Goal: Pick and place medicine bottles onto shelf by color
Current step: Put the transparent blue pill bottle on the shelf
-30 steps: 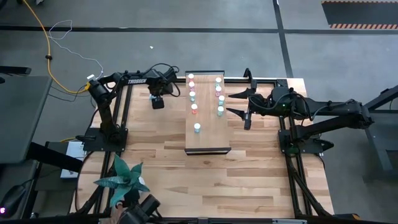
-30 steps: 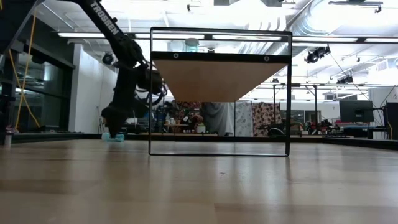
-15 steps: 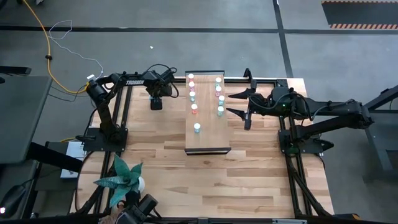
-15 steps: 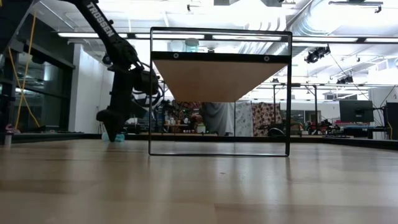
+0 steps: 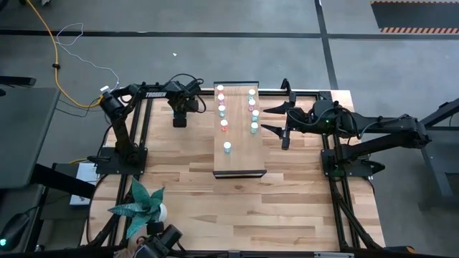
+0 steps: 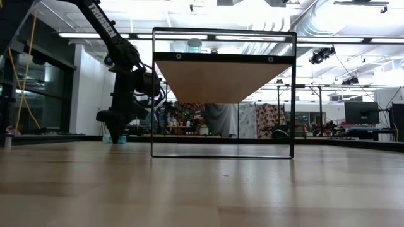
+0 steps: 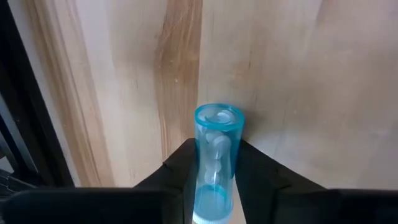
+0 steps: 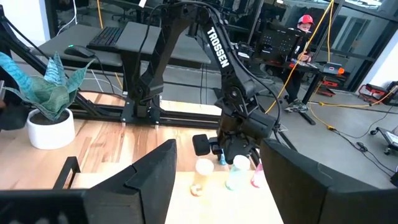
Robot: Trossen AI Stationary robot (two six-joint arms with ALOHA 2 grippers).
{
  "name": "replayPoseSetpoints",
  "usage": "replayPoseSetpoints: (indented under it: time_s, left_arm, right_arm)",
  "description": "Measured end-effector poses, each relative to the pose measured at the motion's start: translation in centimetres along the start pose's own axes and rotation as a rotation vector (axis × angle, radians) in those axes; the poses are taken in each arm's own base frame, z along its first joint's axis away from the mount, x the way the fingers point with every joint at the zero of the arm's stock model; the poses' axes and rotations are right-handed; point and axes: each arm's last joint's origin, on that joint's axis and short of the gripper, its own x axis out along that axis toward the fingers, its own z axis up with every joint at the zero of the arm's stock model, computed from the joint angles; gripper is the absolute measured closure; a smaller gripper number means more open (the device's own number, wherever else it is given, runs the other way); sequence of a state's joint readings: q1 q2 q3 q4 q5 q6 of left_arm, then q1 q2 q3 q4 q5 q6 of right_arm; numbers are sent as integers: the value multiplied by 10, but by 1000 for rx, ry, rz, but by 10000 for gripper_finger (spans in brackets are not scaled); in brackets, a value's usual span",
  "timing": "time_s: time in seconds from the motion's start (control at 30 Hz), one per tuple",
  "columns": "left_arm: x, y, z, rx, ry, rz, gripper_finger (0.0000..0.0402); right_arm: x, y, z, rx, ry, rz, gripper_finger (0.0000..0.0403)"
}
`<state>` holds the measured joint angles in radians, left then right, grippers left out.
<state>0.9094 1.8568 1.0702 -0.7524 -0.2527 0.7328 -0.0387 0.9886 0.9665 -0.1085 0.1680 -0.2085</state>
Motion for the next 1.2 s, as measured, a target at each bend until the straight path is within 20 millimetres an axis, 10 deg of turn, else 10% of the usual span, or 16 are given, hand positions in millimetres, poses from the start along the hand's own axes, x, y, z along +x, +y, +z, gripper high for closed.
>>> replayPoseSetpoints:
  time_s: [0.7,1.0,1.2]
  left_arm:
    - [-81,12,24,-156,63,-19,322]
    - [-165,8,25,-203,146,65,322]
    - [-248,-9,19,-235,-137,162,322]
  right_arm:
    - [0,0,0,-8,1,-4,181]
    - [0,0,0,-9,1,-4,181]
    - [0,0,0,-17,1,-4,181]
